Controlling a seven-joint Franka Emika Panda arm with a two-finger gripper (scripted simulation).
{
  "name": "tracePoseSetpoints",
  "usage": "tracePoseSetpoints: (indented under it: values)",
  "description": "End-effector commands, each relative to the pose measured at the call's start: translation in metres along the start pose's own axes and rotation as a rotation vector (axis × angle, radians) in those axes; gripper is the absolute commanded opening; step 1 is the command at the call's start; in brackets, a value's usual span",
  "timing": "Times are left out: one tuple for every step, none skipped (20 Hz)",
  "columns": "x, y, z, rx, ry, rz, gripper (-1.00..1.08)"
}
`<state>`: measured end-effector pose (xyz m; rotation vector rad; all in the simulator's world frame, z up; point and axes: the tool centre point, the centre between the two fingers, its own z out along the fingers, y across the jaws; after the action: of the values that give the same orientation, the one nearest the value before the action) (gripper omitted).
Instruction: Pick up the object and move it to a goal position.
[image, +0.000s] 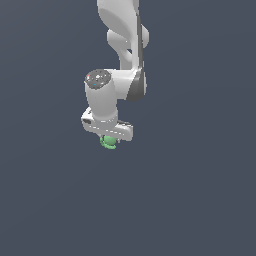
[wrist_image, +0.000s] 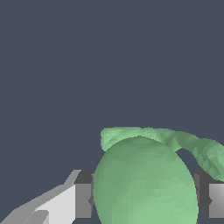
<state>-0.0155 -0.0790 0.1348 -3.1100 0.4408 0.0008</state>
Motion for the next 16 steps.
tracePoseSetpoints:
  values:
    - [0.001, 0.003, -0.028, 0.000, 0.001, 0.000, -1.00]
    - [0.002, 0.004, -0.039, 0.000, 0.001, 0.000, -1.00]
    - [0.003, 0.005, -0.051, 0.000, 0.001, 0.000, -1.00]
    - [0.004, 0.006, -0.063, 0.000, 0.001, 0.000, -1.00]
    - [0.004, 0.007, -0.075, 0.000, 0.001, 0.000, -1.00]
    - [0.005, 0.008, -0.086, 0.000, 0.001, 0.000, -1.00]
    - [0.006, 0.009, -0.098, -0.001, 0.001, 0.001, -1.00]
    - [0.007, 0.011, -0.109, -0.001, 0.001, 0.001, -1.00]
    - [0.008, 0.012, -0.120, -0.001, 0.001, 0.001, -1.00]
    - [0.008, 0.013, -0.131, -0.001, 0.001, 0.001, -1.00]
    - [0.009, 0.014, -0.142, -0.001, 0.001, 0.001, -1.00]
    - [0.010, 0.015, -0.153, -0.001, 0.001, 0.001, -1.00]
    - [0.011, 0.016, -0.164, -0.001, 0.001, 0.001, -1.00]
    - [0.012, 0.017, -0.175, -0.001, 0.001, 0.001, -1.00]
    - [0.013, 0.017, -0.185, -0.001, 0.001, 0.001, -1.00]
    - [0.013, 0.018, -0.196, -0.001, 0.001, 0.001, -1.00]
